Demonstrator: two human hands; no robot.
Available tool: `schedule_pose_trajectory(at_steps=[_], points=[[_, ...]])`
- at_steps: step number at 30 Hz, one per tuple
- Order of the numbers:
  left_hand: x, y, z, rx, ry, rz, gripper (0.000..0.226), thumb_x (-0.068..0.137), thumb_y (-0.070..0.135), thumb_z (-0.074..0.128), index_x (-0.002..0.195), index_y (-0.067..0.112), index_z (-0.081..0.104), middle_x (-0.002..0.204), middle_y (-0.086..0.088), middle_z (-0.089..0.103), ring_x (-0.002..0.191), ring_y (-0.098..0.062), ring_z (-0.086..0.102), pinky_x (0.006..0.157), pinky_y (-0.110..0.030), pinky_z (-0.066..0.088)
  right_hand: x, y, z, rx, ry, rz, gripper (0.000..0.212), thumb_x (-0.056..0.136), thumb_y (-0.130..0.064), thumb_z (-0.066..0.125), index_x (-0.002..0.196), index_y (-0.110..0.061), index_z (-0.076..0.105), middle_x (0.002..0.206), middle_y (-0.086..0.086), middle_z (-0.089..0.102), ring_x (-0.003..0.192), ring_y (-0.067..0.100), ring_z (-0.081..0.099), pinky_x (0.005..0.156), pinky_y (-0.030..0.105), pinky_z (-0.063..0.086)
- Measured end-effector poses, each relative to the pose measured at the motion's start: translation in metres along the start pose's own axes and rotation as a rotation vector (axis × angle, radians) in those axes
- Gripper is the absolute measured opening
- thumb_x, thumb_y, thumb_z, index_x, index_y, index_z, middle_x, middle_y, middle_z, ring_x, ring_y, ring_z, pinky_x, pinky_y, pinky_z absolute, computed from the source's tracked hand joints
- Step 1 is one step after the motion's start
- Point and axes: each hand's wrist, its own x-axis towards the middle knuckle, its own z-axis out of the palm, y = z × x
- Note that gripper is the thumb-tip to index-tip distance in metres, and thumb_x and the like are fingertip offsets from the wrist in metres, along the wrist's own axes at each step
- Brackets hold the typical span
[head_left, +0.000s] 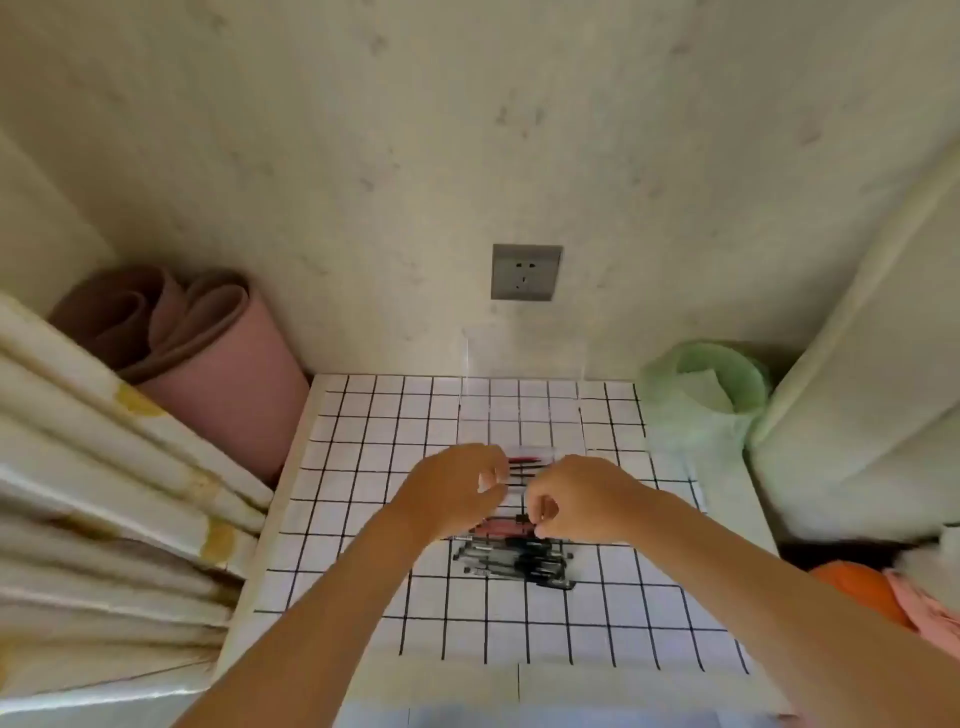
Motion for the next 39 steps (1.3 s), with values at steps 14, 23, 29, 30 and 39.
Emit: schedule_pose_trajectory(at_steps=[14, 23, 29, 30, 39], points=[[0.007, -0.070, 0.132, 0.316, 0.123, 0.408, 0.014, 0.081, 0.038, 0.060, 0.088, 0.026, 0.065, 0.084, 0.011, 0.056, 0.078, -0.009, 0.051, 0.062, -0.023, 0.042, 0.034, 0.054, 0.121, -0.164, 0.076, -0.114, 0.013, 0.077, -0.042, 0.071, 0.081, -0.030, 0.069, 0.080, -0.017, 0.060, 0.071, 0.001, 0.053, 0.061, 0.017, 0.037], [-0.030, -0.073, 0.158, 0.360, 0.282, 0.427, 0.014, 0.084, 0.037, 0.066, 0.095, 0.030, 0.065, 0.096, 0.012, 0.058, 0.088, -0.007, 0.051, 0.073, -0.020, 0.041, -0.013, 0.054, 0.162, -0.199, 0.361, 0.026, 0.013, 0.081, -0.041, 0.069, 0.092, -0.033, 0.066, 0.084, -0.017, 0.065, 0.077, 0.004, 0.054, 0.068, 0.023, 0.041], [-0.048, -0.065, 0.165, 0.435, 0.349, 0.402, 0.019, 0.083, 0.033, 0.070, 0.101, 0.025, 0.071, 0.096, 0.007, 0.061, 0.090, -0.013, 0.054, 0.076, -0.023, 0.042, -0.030, 0.046, 0.179, -0.064, 0.360, 0.084, 0.017, 0.085, -0.033, 0.070, 0.102, -0.030, 0.069, 0.093, -0.011, 0.067, 0.082, 0.008, 0.061, 0.061, 0.019, 0.038], [-0.050, -0.063, 0.167, 0.451, 0.353, 0.399, 0.020, 0.082, 0.033, 0.071, 0.101, 0.025, 0.070, 0.095, 0.007, 0.061, 0.089, -0.013, 0.054, 0.076, -0.025, 0.043, -0.033, 0.044, 0.181, -0.061, 0.373, 0.080, 0.015, 0.087, -0.030, 0.068, 0.101, -0.029, 0.069, 0.094, -0.010, 0.066, 0.083, 0.010, 0.061, 0.062, 0.020, 0.038], [-0.071, -0.026, 0.165, 0.358, 0.326, 0.255, 0.018, 0.099, 0.029, 0.052, 0.112, 0.031, 0.064, 0.106, 0.010, 0.067, 0.093, -0.013, 0.061, 0.076, -0.029, 0.050, -0.039, 0.030, 0.179, -0.112, 0.468, -0.053, 0.014, 0.098, -0.027, 0.046, 0.107, -0.021, 0.055, 0.097, -0.003, 0.059, 0.084, 0.019, 0.056, 0.069, 0.034, 0.046]])
